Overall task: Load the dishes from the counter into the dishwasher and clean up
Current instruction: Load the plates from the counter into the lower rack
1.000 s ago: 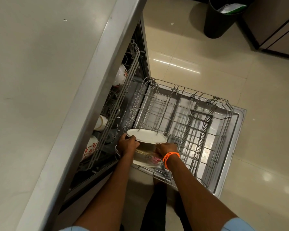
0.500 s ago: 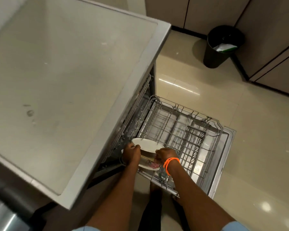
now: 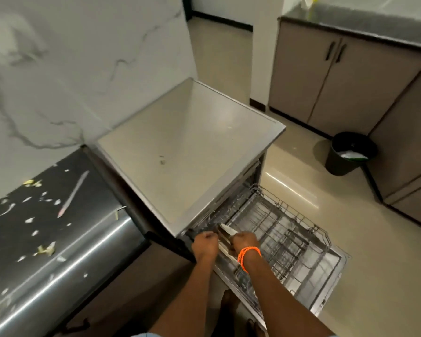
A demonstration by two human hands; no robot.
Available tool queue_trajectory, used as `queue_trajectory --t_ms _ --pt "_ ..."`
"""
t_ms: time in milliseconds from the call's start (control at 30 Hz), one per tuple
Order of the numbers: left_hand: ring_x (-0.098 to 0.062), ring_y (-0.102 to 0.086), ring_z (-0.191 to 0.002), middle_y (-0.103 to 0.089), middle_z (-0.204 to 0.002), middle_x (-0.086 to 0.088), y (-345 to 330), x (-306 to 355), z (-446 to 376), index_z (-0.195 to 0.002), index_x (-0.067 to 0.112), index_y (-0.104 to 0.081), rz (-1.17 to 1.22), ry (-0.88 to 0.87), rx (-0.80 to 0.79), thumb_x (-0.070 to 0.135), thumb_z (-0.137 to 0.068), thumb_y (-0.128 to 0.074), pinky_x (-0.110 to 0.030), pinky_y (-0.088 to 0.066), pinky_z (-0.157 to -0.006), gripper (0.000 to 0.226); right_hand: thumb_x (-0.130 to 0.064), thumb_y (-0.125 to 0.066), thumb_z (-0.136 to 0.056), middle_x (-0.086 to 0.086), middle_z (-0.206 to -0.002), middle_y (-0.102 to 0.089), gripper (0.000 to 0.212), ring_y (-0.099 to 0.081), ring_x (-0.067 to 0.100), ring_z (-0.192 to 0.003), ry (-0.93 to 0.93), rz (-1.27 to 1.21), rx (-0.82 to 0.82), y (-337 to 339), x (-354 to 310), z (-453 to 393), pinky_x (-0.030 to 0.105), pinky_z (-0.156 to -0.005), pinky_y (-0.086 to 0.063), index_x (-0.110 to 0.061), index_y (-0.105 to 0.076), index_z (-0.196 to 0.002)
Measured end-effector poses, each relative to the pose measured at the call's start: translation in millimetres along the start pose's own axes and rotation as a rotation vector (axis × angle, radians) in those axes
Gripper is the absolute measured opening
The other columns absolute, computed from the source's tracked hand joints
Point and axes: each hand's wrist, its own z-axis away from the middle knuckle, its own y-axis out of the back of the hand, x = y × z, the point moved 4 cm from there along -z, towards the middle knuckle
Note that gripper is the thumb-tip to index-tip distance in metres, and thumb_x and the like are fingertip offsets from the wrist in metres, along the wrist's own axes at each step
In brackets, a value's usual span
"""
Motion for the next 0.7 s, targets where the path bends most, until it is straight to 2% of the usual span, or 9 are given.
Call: queue_trajectory --t_ms 67,133,167,267,333,400,467,600,700 --pt "-0.026 -0.074 -0.081 -0.076 -0.075 -0.003 31 5 29 -0.068 0.027 -0.076 0.017 -0.035 0.028 0.028 -0.079 -0.061 -0.039 -0.062 -0.079 0.019 -0.019 -0.072 -0.068 0.015 -0.067 -0.071 0.015 -0.071 0.033 -0.067 0.094 0.152 -0.014 -13 -6 23 0.049 -0.068 -0.062 -0.006 -0.075 -0.075" --pt "-0.028 -0.073 -0.08 -0.074 -0.072 -0.004 61 9 55 -0.061 0.03 -0.074 0.029 -0.057 0.067 0.028 -0.079 -0.058 -0.037 -0.06 -0.078 0.023 -0.022 -0.07 -0.077 0.012 -0.08 -0.074 0.017 -0.068 0.028 -0.076 0.226 0.343 -0.027 -25 -25 66 0.031 -0.071 -0.055 -0.007 -0.077 -0.081" --pt "-0.028 -0.072 -0.081 -0.075 -0.073 -0.004 76 6 64 -0.063 0.031 -0.074 0.041 -0.049 0.088 0.029 -0.079 -0.058 -0.036 -0.06 -0.08 0.023 -0.022 -0.068 -0.082 0.013 -0.086 -0.074 0.019 -0.067 0.028 -0.08 0.283 0.423 -0.04 -31 -36 95 0.027 -0.068 -0.049 -0.006 -0.078 -0.085" --pt "-0.028 -0.072 -0.082 -0.075 -0.074 -0.002 127 -1 91 -0.063 0.031 -0.074 0.123 -0.061 0.165 0.029 -0.078 -0.057 -0.034 -0.059 -0.083 0.022 -0.022 -0.065 -0.081 0.014 -0.075 -0.071 0.021 -0.069 0.029 -0.08 0.359 0.534 -0.1 -58 -43 130 0.031 -0.072 -0.053 -0.005 -0.077 -0.077" --pt "-0.025 -0.069 -0.082 -0.074 -0.073 -0.003 163 -3 111 -0.065 0.019 -0.072 0.145 -0.073 0.215 0.023 -0.084 -0.057 -0.03 -0.056 -0.082 0.025 -0.027 -0.065 -0.07 0.012 -0.065 -0.067 0.019 -0.071 0.031 -0.075 0.369 0.537 -0.16 -85 -37 126 0.039 -0.075 -0.06 -0.011 -0.071 -0.061" --pt "-0.022 -0.063 -0.076 -0.068 -0.067 -0.002 201 -8 133 -0.063 0.01 -0.068 0.181 -0.093 0.29 0.019 -0.088 -0.055 -0.029 -0.049 -0.076 0.029 -0.025 -0.066 -0.067 0.011 -0.064 -0.068 0.017 -0.071 0.032 -0.07 0.375 0.52 -0.233 -115 -30 130 0.042 -0.071 -0.061 -0.014 -0.064 -0.055" --pt "-0.019 -0.055 -0.068 -0.056 -0.057 0.003 235 -18 147 -0.053 0.013 -0.057 0.238 -0.1 0.354 0.015 -0.088 -0.055 -0.03 -0.046 -0.069 0.035 -0.017 -0.067 -0.066 0.013 -0.057 -0.065 0.018 -0.067 0.031 -0.056 0.406 0.463 -0.278 -139 -33 162 0.044 -0.062 -0.061 -0.01 -0.062 -0.05" --pt "-0.019 -0.046 -0.056 -0.045 -0.049 0.003 318 -54 169 -0.047 0.015 -0.044 0.31 -0.063 0.52 0.01 -0.086 -0.054 -0.031 -0.038 -0.057 0.04 -0.015 -0.072 -0.074 0.012 -0.059 -0.069 0.015 -0.07 0.03 -0.054 0.475 0.516 -0.35 -199 -40 236 0.046 -0.057 -0.062 -0.01 -0.069 -0.061" --pt "-0.017 -0.043 -0.052 -0.043 -0.048 0.003 372 -83 180 -0.049 0.016 -0.046 0.319 -0.037 0.586 0.011 -0.084 -0.053 -0.031 -0.037 -0.054 0.037 -0.014 -0.072 -0.074 0.012 -0.056 -0.066 0.011 -0.064 0.03 -0.047 0.536 0.525 -0.397 -250 -37 266 0.051 -0.058 -0.06 -0.009 -0.066 -0.066"
